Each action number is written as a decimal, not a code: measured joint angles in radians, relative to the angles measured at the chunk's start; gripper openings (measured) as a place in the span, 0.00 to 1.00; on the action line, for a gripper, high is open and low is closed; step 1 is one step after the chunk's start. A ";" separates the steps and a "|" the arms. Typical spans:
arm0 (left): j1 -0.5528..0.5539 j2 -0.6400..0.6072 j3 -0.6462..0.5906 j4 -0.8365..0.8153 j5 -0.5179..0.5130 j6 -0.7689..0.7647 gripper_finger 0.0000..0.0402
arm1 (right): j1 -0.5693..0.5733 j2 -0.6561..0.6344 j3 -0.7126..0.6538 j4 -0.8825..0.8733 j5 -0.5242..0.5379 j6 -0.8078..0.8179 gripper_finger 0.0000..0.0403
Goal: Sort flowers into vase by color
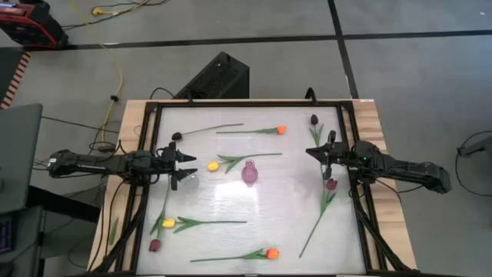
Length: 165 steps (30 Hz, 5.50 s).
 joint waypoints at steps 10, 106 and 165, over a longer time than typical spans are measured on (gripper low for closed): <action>0.000 0.000 0.000 0.000 0.000 0.000 0.55 | 0.000 0.000 0.000 0.000 0.000 0.000 0.12; -0.018 0.439 0.209 0.303 -0.162 0.204 0.55 | -0.131 0.976 0.822 -0.815 0.130 0.633 0.12; -0.034 0.437 0.209 0.217 -0.183 0.232 0.55 | -0.511 1.340 0.815 -0.813 0.014 0.548 0.04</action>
